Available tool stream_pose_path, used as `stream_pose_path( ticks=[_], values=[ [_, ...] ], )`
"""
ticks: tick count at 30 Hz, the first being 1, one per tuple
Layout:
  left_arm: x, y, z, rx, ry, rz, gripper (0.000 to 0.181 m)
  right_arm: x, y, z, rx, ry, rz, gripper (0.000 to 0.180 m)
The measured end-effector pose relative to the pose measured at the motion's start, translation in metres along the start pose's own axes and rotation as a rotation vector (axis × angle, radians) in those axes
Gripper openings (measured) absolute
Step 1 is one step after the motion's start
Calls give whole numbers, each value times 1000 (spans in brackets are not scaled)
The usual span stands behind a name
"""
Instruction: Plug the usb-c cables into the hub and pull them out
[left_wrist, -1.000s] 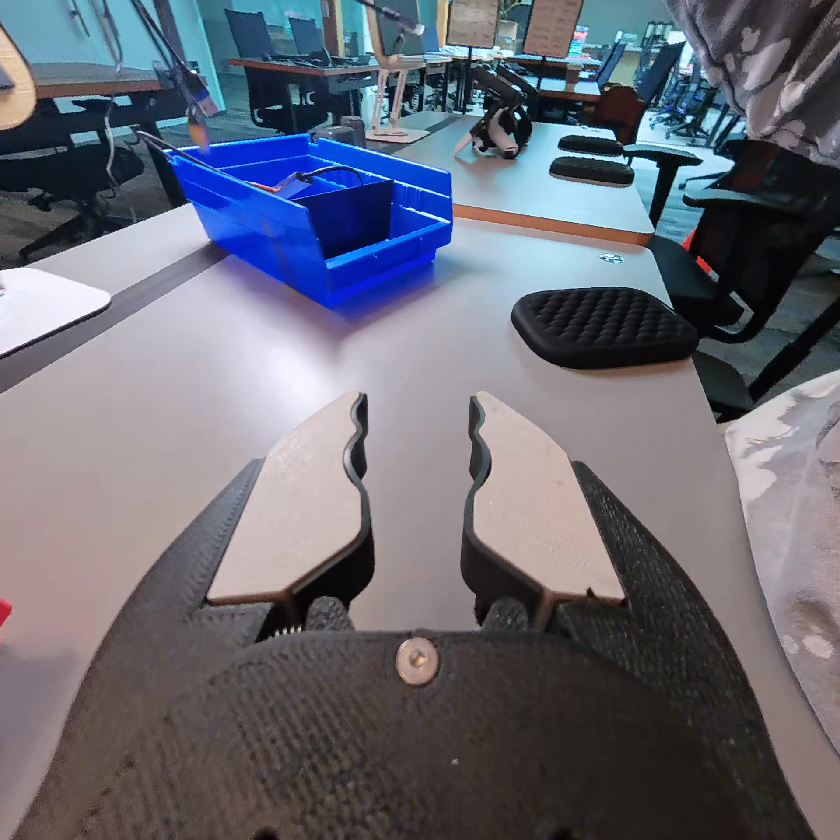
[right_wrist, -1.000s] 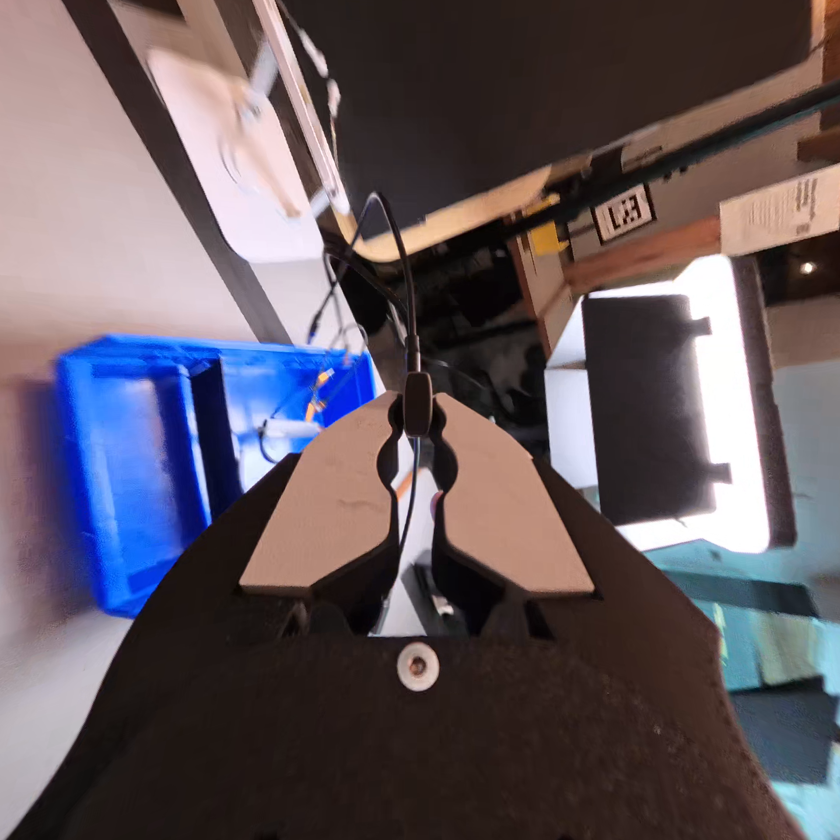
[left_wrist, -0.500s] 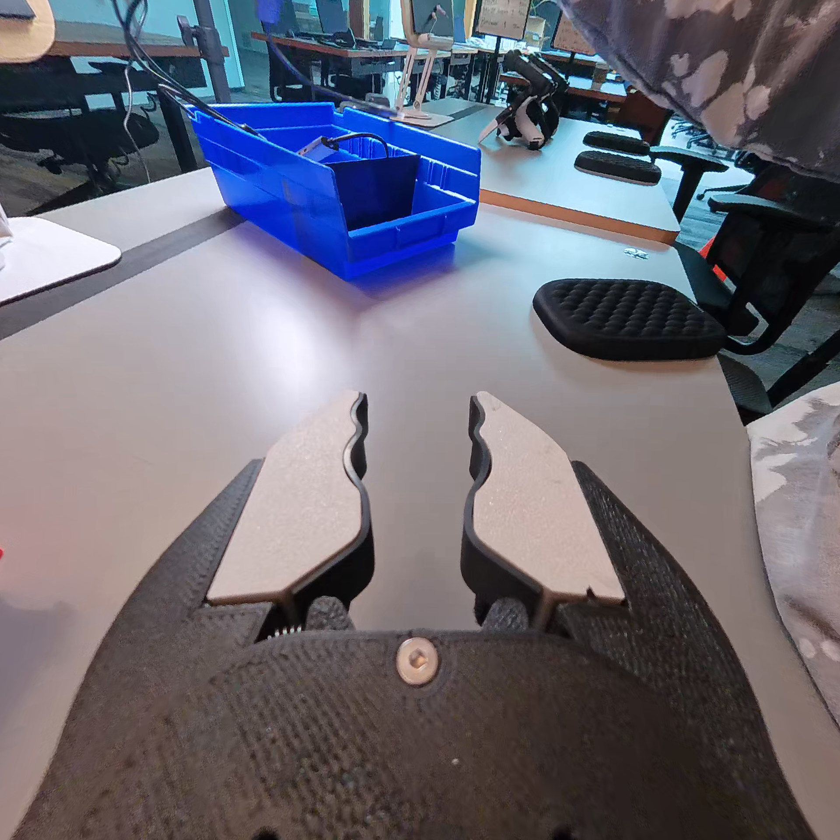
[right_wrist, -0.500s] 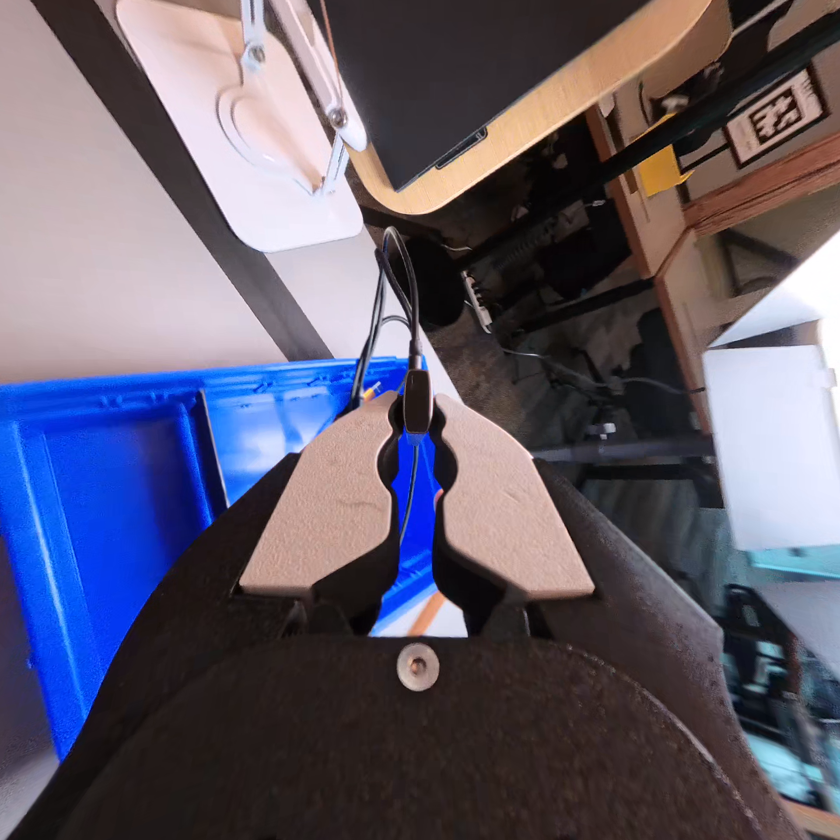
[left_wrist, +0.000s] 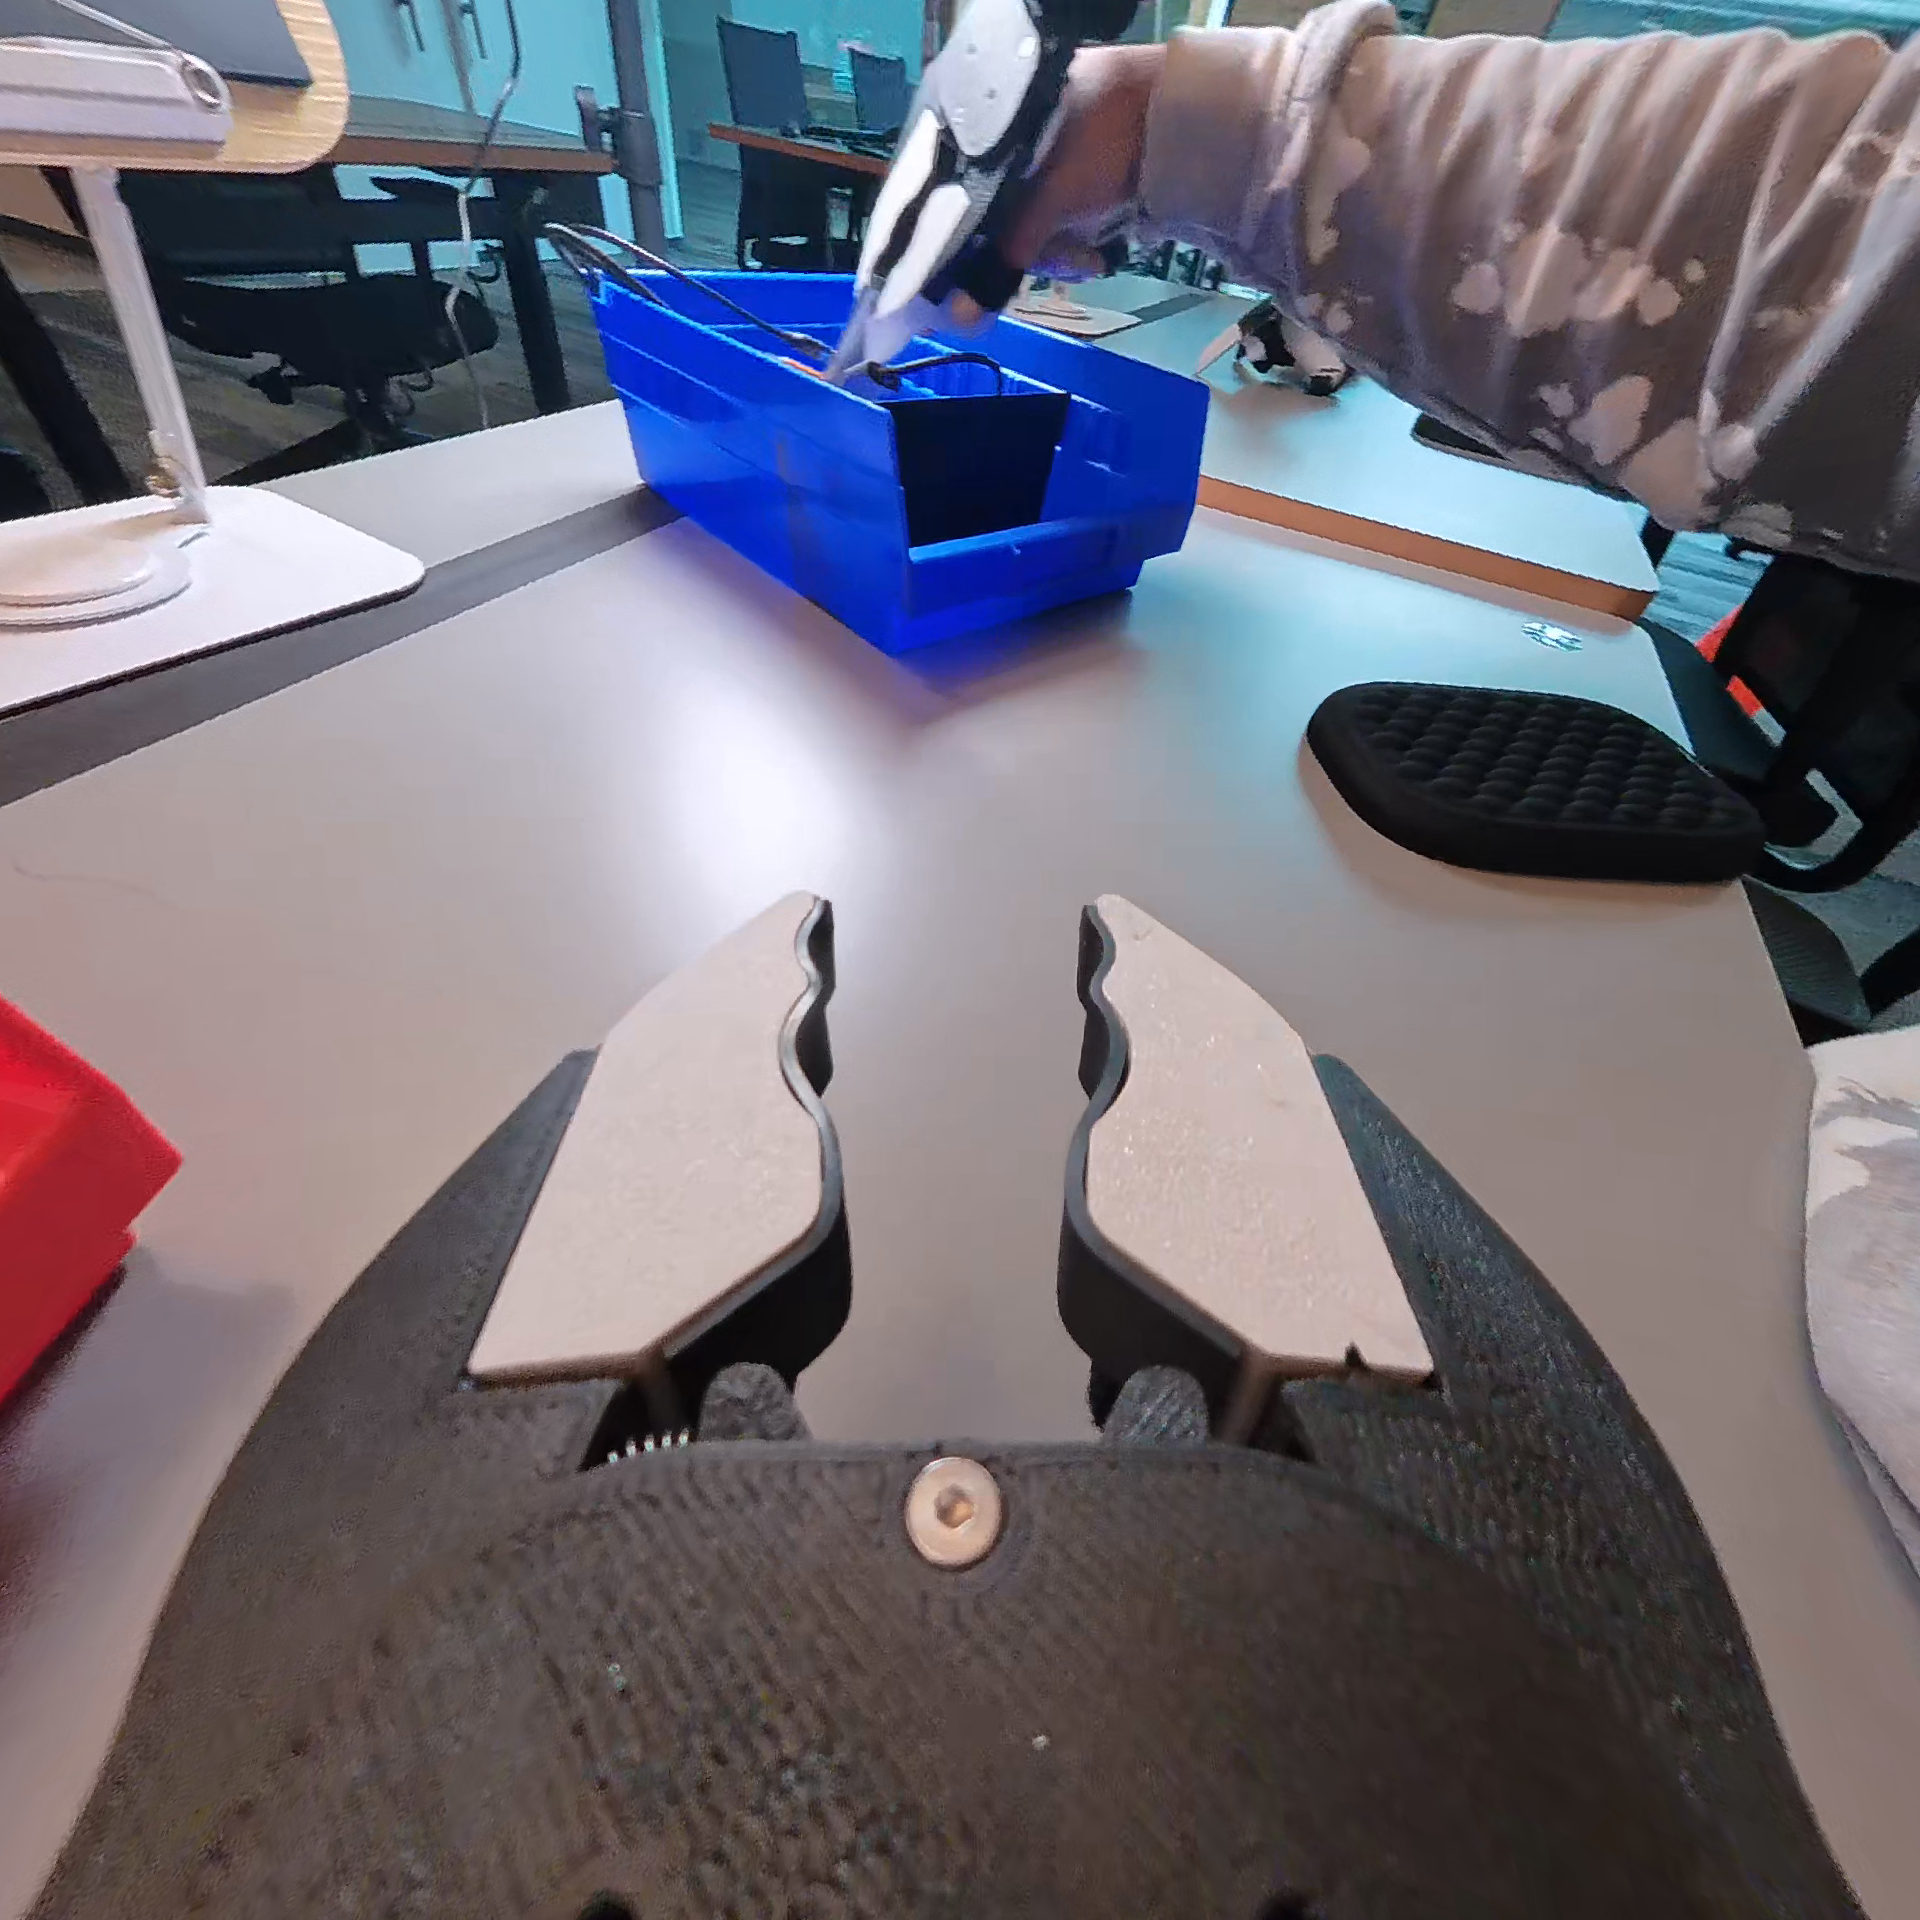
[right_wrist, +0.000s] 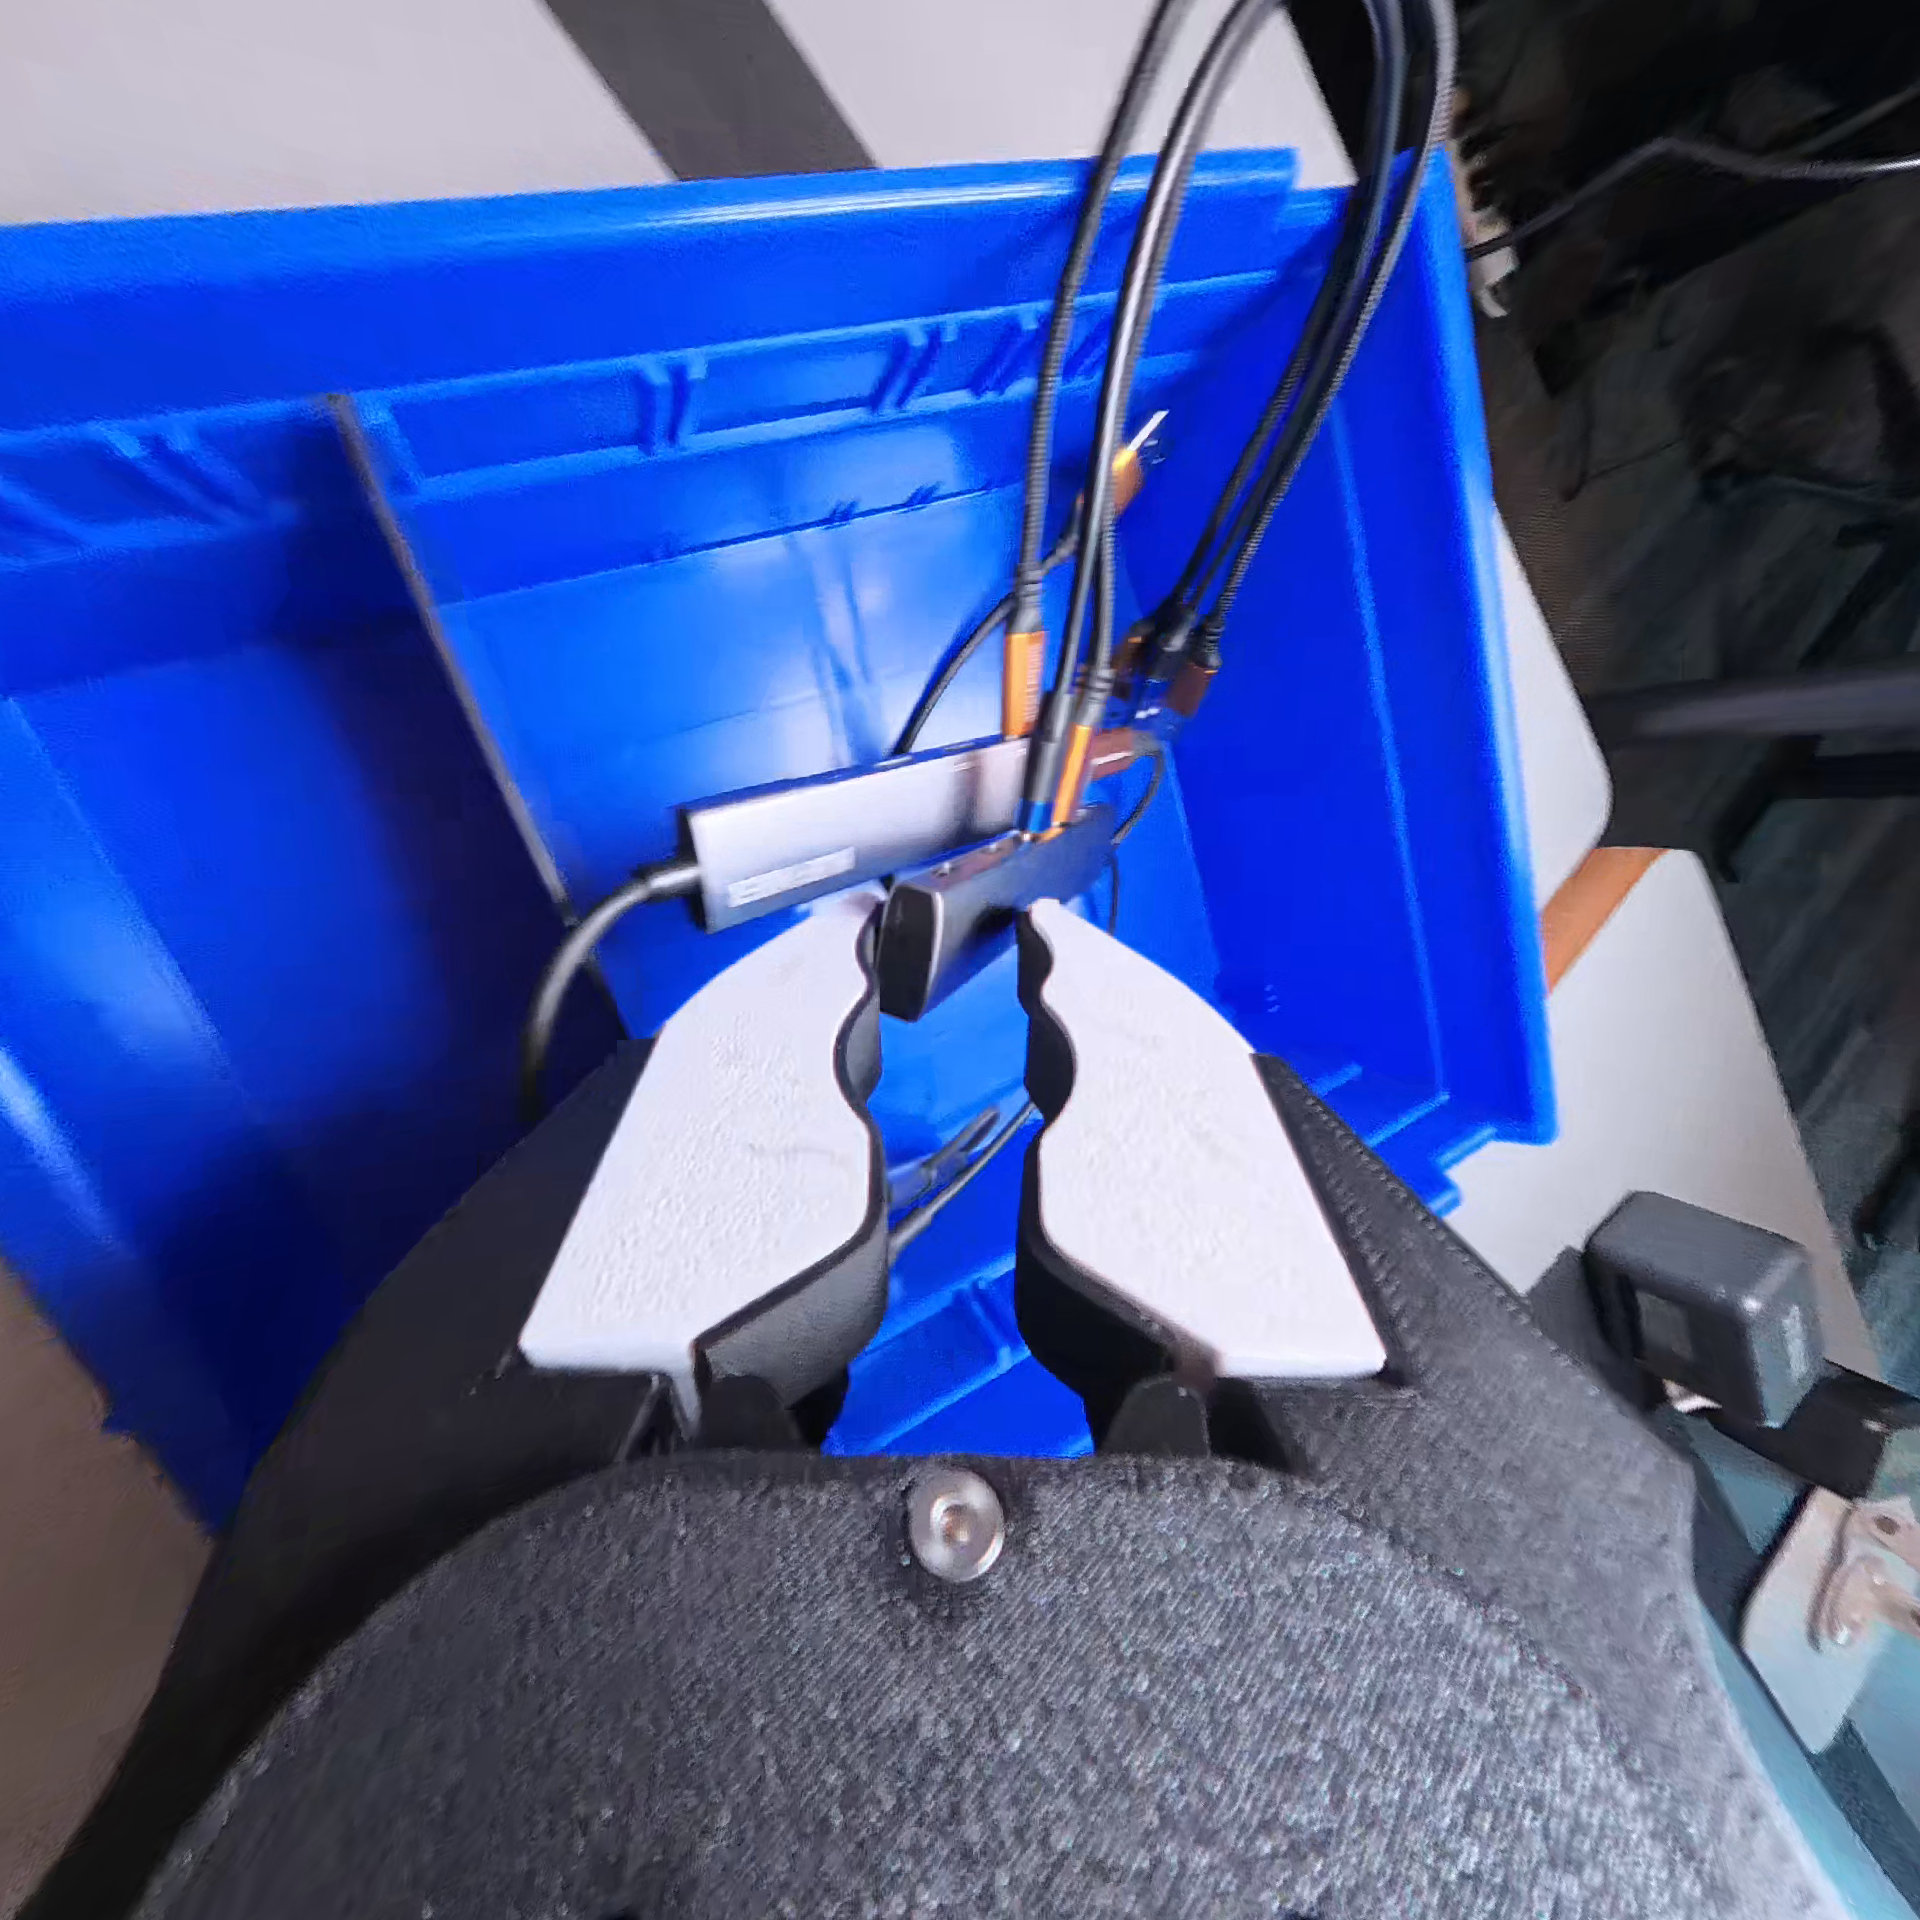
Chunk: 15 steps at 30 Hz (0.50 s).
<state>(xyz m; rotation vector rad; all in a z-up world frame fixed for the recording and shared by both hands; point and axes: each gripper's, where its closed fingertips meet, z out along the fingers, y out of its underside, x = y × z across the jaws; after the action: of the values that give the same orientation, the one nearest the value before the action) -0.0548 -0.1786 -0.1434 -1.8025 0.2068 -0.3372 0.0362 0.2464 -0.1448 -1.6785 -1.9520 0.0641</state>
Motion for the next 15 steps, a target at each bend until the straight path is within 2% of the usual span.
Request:
stream_pose_path(
  ticks=[5, 11, 15],
  values=[
    [-12, -3, -3, 10, -65, -14, 47, -15, -5, -38, 91, -48, 19, 43],
    [-16, -2, -3, 1, -95, -7, 48, -32, -28, -107, 408, 77, 73, 39],
    [-19, -5, -4, 1, -123, 6, 48, -72, -27, -128, 553, 113, 115, 39]
  ],
)
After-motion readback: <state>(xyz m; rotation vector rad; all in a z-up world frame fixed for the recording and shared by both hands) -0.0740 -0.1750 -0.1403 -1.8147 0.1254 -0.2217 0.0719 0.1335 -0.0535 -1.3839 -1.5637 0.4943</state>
